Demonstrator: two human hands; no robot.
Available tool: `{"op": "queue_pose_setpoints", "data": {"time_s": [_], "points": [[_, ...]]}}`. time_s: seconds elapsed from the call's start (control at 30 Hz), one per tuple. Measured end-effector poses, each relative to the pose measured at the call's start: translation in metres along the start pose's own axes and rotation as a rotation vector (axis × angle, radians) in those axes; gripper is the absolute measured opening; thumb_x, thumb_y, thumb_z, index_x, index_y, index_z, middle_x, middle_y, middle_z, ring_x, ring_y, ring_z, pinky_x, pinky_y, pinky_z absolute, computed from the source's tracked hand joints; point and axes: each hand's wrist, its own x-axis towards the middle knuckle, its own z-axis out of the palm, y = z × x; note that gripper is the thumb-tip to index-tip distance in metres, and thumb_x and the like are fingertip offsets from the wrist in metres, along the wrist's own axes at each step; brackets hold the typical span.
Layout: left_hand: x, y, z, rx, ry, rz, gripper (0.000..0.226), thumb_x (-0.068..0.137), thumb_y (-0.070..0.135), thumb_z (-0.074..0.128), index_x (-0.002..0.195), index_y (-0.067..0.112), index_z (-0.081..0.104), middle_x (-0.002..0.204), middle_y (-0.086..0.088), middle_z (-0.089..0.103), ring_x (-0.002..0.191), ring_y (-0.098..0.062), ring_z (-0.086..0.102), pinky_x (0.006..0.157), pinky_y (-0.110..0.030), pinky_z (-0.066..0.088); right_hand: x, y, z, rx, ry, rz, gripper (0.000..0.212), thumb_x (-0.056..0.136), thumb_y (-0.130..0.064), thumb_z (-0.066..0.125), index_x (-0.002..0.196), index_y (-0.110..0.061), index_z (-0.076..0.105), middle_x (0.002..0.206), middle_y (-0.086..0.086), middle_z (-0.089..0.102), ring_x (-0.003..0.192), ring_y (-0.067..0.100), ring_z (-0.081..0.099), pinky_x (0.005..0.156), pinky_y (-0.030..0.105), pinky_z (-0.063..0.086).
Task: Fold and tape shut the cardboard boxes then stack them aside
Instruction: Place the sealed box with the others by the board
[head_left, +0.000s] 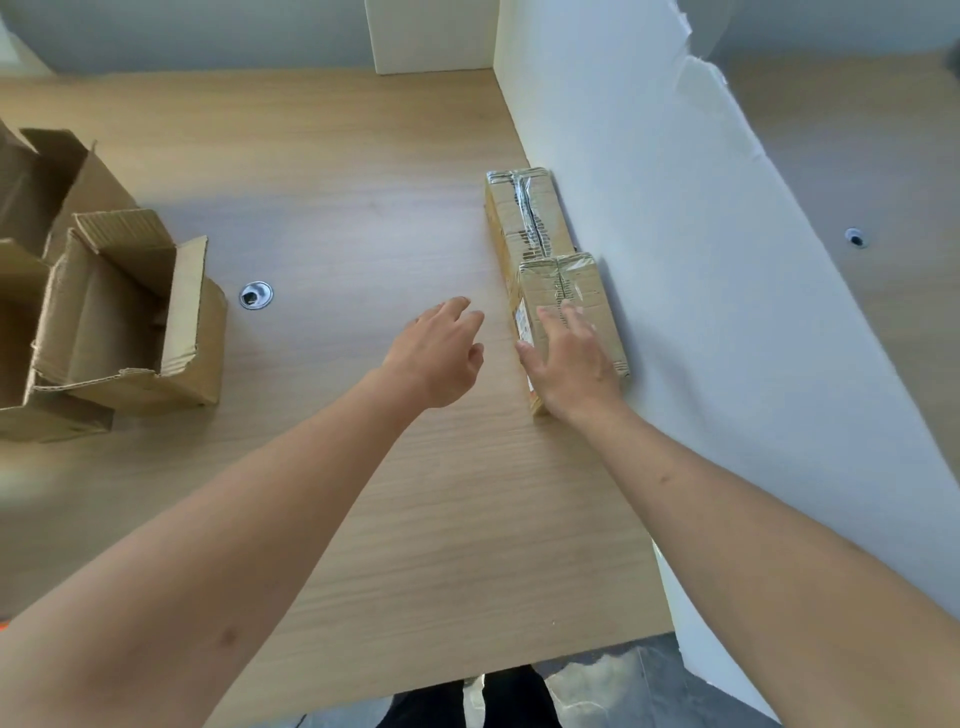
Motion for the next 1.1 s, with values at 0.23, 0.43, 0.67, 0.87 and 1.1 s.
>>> {"op": "queue_pose_setpoints", "data": {"time_s": [0.23, 0.43, 0.67, 0.87, 1.1], "points": [[-0.052, 0.004, -0.051, 0.085, 0.043, 0.020, 0.049, 0.106, 0.036, 0.044, 0.150, 0.013, 0.044, 0.163, -0.010, 0.033, 0.147, -0.031, 0.035, 0.118, -0.044, 0.032, -0.043, -0.045, -0.045, -0.060, -0.020, -0.147, 0.053, 0.105, -0.048, 0.043, 0.150, -0.022, 0.048, 0.164, 0.008, 0.035, 0.154, 0.026, 0.023, 0.123, 0.043, 0.025], [-0.115, 0.002, -0.083, 0.109, 0.124, -0.075, 0.049, 0.107, 0.040, 0.040, 0.149, 0.015, 0.045, 0.162, -0.008, 0.035, 0.147, -0.030, 0.035, 0.121, -0.045, 0.026, -0.080, -0.089, -0.086, -0.139, -0.007, -0.297, 0.051, 0.107, -0.047, 0.034, 0.147, -0.021, 0.051, 0.154, 0.008, 0.046, 0.144, 0.027, 0.039, 0.115, 0.043, 0.031], [-0.210, -0.007, -0.103, 0.121, 0.260, -0.250, 0.046, 0.108, 0.038, 0.039, 0.145, 0.012, 0.049, 0.154, -0.008, 0.044, 0.137, -0.030, 0.044, 0.113, -0.041, 0.033, -0.132, -0.144, -0.089, -0.138, -0.020, -0.526, 0.050, 0.108, -0.048, 0.031, 0.143, -0.022, 0.055, 0.151, 0.006, 0.048, 0.144, 0.024, 0.037, 0.111, 0.042, 0.034], [-0.307, -0.041, -0.106, 0.078, 0.371, -0.394, 0.042, 0.107, 0.037, 0.041, 0.140, 0.014, 0.054, 0.137, -0.005, 0.056, 0.123, -0.026, 0.055, 0.106, -0.044, 0.045, -0.187, -0.215, -0.068, -0.142, -0.033, -0.748, 0.048, 0.107, -0.047, 0.032, 0.137, -0.022, 0.061, 0.136, 0.004, 0.057, 0.130, 0.027, 0.051, 0.102, 0.042, 0.041], [-0.410, -0.119, -0.105, 0.050, 0.407, -0.578, 0.045, 0.107, 0.036, 0.041, 0.145, 0.015, 0.052, 0.153, -0.008, 0.047, 0.142, -0.026, 0.043, 0.121, -0.048, 0.031, -0.238, -0.322, -0.011, -0.129, -0.033, -0.904, 0.047, 0.104, -0.051, 0.031, 0.108, -0.026, 0.070, 0.098, -0.003, 0.058, 0.093, 0.022, 0.059, 0.082, 0.044, 0.054]]}}
